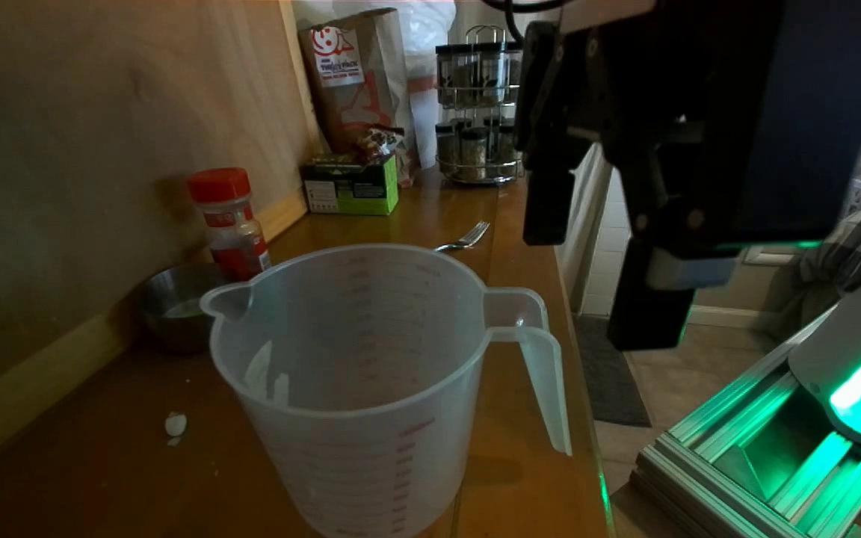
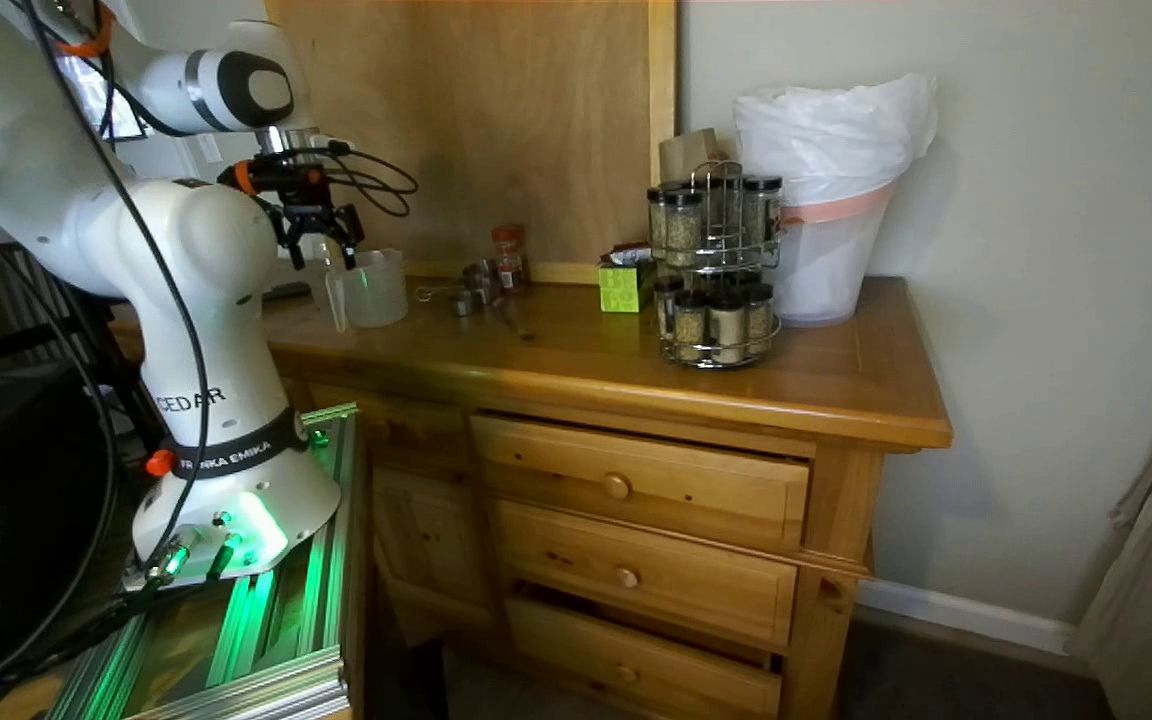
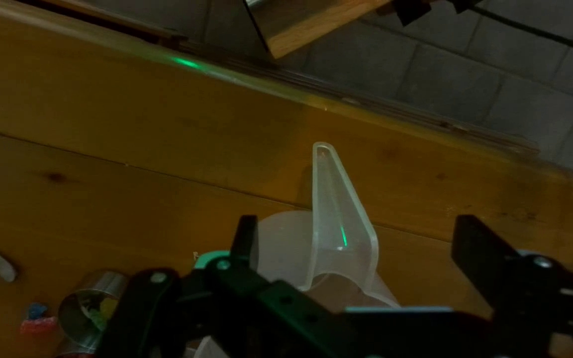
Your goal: Move the clear jug to the right.
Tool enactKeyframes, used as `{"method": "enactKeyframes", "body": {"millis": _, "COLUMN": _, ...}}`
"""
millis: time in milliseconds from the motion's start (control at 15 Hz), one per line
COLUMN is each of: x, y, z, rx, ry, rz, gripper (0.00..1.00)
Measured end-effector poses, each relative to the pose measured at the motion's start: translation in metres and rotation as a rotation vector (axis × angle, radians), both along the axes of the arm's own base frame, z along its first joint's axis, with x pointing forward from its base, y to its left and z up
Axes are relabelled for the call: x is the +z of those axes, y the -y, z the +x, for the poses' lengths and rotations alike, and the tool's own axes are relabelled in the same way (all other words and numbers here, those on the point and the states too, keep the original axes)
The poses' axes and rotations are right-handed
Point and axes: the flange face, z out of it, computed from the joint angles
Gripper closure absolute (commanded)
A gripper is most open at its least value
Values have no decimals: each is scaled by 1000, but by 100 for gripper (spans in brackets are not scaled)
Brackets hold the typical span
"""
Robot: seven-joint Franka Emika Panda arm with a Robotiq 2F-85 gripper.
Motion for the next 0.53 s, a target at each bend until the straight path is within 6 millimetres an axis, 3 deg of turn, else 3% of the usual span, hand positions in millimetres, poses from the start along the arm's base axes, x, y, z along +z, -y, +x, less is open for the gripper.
{"method": "enactKeyframes", "body": {"millis": 533, "x": -2, "y": -3, "z": -8, "rx": 14, "ry": -3, "rz": -7, "gripper": 0}}
